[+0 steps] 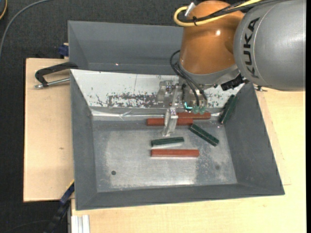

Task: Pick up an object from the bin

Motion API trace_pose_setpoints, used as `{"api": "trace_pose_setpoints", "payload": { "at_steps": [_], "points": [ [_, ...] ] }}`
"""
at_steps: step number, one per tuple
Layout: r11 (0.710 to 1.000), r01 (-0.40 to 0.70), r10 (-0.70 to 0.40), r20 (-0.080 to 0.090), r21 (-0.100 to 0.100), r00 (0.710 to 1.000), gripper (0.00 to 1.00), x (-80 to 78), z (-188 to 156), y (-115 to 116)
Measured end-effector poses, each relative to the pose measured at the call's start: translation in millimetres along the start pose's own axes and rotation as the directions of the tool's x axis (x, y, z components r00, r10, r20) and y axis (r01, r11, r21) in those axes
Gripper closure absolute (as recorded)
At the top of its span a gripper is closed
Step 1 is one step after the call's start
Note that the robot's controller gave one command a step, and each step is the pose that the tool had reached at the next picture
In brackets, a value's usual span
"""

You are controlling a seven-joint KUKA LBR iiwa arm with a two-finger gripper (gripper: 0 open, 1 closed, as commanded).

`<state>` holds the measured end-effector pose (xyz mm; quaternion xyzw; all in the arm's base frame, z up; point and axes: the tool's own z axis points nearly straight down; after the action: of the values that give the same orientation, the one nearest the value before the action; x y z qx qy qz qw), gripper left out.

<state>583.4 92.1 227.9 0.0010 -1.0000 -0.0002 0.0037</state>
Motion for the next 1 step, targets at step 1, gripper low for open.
{"api": "trace_pose_setpoints", "payload": {
  "at_steps": [1],
  "points": [
    [0.990, 0.141, -0.141, -0.003, 0.001, 0.990, 0.00, 62.5, 125.8, -37.3]
  ]
}}
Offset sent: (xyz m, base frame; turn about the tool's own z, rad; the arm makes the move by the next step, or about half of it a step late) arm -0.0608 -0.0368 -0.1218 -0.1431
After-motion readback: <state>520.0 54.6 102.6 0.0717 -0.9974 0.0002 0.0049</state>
